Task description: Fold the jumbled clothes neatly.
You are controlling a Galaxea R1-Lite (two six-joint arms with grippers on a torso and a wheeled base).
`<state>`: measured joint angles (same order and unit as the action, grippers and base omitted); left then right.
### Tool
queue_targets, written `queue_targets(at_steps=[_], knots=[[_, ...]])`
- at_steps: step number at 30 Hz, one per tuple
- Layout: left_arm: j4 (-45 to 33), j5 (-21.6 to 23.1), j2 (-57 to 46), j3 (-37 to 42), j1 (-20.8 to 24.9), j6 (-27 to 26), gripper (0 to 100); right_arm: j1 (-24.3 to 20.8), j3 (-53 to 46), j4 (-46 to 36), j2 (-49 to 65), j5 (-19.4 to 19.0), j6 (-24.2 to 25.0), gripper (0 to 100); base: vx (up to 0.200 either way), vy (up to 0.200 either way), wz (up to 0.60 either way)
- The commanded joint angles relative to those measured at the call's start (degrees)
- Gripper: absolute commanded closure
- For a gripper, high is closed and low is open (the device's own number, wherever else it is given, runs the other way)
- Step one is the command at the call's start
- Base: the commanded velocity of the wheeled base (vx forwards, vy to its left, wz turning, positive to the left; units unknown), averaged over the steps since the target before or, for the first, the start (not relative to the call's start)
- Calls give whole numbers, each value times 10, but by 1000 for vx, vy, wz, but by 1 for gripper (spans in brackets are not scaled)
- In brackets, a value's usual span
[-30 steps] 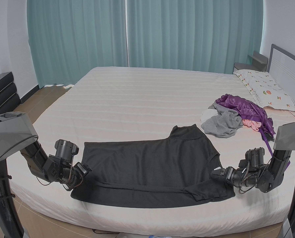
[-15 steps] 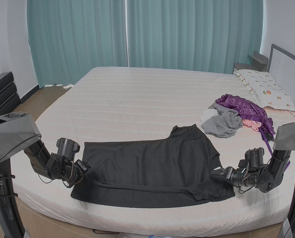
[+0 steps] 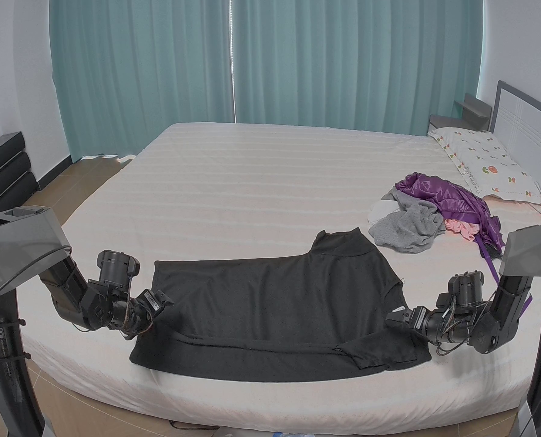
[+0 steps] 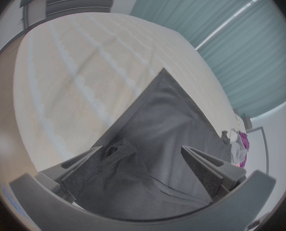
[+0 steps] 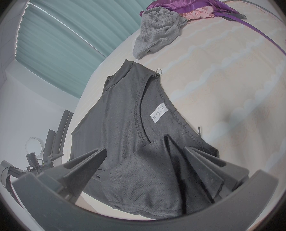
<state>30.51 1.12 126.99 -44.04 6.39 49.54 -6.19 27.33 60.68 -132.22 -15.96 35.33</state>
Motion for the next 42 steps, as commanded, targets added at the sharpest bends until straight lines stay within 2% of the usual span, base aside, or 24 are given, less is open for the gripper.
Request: queue_targets(at_steps=[1, 4, 6, 10, 13, 14, 17, 18, 23, 36, 37, 42], knots=[[51, 36, -3, 36, -16, -48, 0, 0, -4, 2, 2, 0, 1, 0, 0, 0, 0], [105, 80, 4, 58, -35, -117, 0, -1, -11, 15, 1, 0, 0, 0, 0, 0, 0], [118, 90, 5, 63, -38, -133, 0, -1, -13, 20, 0, 0, 0, 0, 0, 0, 0], [143, 107, 23, 73, -50, -214, 0, -1, -20, 31, -1, 0, 1, 0, 0, 0, 0], [148, 115, 26, 75, -52, -236, 0, -2, -22, 32, -1, 0, 0, 0, 0, 0, 0], [151, 135, 29, 83, -52, -249, 0, -4, -22, 31, -1, 0, 1, 0, 0, 0, 0], [167, 158, 29, 93, -50, -254, 0, -6, -22, 32, -1, 0, 1, 0, 0, 0, 0], [193, 166, 32, 106, -47, -256, 0, -6, -23, 32, -1, 0, 1, 0, 0, 0, 0], [264, 159, 59, 113, -45, -270, 0, -13, -22, 32, -1, 0, 1, 0, 0, 0, 0], [274, 143, 74, 113, -45, -271, 0, -13, -22, 32, -1, 0, 0, 0, 0, 0, 0], [274, 143, 74, 113, -46, -271, 100, -13, -22, 32, -1, 0, 0, 0, 0, 0, 0], [274, 143, 72, 118, -52, -269, 100, -12, -21, 32, -2, 0, 0, 0, 0, 0, 0]])
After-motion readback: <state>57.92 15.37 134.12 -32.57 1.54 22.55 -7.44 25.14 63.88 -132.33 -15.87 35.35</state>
